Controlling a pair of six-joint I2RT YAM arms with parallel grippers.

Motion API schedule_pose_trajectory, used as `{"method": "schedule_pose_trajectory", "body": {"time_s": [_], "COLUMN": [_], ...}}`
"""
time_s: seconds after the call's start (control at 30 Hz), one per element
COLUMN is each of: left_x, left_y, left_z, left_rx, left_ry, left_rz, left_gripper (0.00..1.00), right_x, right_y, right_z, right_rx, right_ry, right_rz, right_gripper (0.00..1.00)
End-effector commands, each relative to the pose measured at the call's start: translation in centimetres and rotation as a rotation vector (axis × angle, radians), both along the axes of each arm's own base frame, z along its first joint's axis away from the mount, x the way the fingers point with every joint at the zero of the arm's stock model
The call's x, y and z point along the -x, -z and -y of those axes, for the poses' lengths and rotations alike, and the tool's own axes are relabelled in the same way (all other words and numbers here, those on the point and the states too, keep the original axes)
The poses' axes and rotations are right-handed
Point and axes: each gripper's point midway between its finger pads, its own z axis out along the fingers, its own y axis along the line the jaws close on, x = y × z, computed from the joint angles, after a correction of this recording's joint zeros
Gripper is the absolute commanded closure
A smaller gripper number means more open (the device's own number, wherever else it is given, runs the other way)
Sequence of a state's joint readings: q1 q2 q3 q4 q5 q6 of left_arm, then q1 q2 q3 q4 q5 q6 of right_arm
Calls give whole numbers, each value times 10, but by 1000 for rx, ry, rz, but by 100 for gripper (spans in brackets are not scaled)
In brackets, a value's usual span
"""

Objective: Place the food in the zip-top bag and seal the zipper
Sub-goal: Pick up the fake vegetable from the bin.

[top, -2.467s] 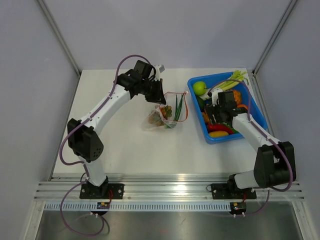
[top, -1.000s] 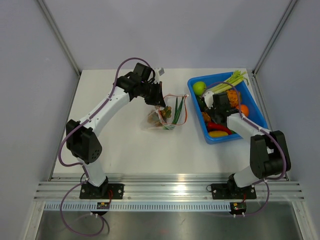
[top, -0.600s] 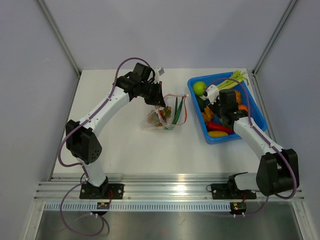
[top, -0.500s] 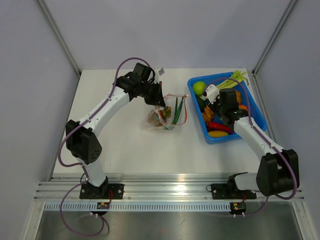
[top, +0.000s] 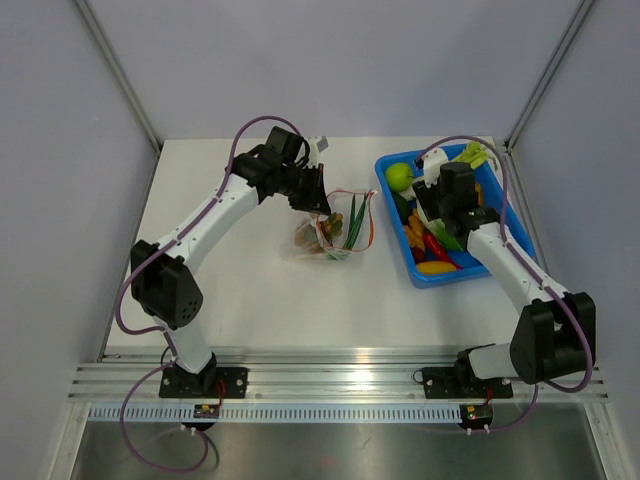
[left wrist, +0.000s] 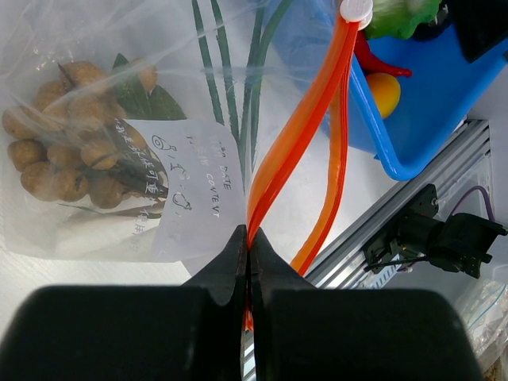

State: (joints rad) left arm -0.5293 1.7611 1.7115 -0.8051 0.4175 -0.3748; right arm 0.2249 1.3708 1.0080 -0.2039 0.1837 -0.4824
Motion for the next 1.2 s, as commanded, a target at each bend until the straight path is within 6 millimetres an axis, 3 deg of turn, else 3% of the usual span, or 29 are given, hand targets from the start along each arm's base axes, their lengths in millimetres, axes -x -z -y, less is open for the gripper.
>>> {"method": "schedule_pose_trajectory", "body": {"time_s": [0.0,0.07,0.23,0.3,0.43,0.47,0.53,0.57,0.7,0.97,1.17], "left_x": [2,3,6,6,5,5,5,5,5,8,9], "left_y": [-30,-30,-26,-26,-28,-31,-32,-31,-29,-28,-27], "left_z": [5,6,5,4,2,3,3,3,5,5,4], "left_rx": [74,75,66,58,54,56,56,56,53,50,44], "left_ry": [19,23,27,25,23,23,24,25,34,44,43], "left_rz": [71,73,66,72,82,86,90,88,83,83,79], "left_gripper": [100,100,100,100,100,100,100,100,100,100,100], "right_x": [-3,2,10,15,27,33,41,46,49,41,31], "right_y": [-68,-59,-52,-50,-44,-29,-27,-10,0,14,35], "right_z": [13,11,2,3,-1,0,1,-2,-6,12,23], "right_rx": [-347,-408,-628,-726,-904,-930,-1084,-1136,-1372,-1602,-1682], "right_ry": [344,409,568,663,806,852,962,994,1138,1295,1390], "right_rz": [113,6,-8,-38,-83,-98,-67,-86,-53,68,33], "right_gripper": [36,32,29,15,7,5,4,4,1,0,1]}}
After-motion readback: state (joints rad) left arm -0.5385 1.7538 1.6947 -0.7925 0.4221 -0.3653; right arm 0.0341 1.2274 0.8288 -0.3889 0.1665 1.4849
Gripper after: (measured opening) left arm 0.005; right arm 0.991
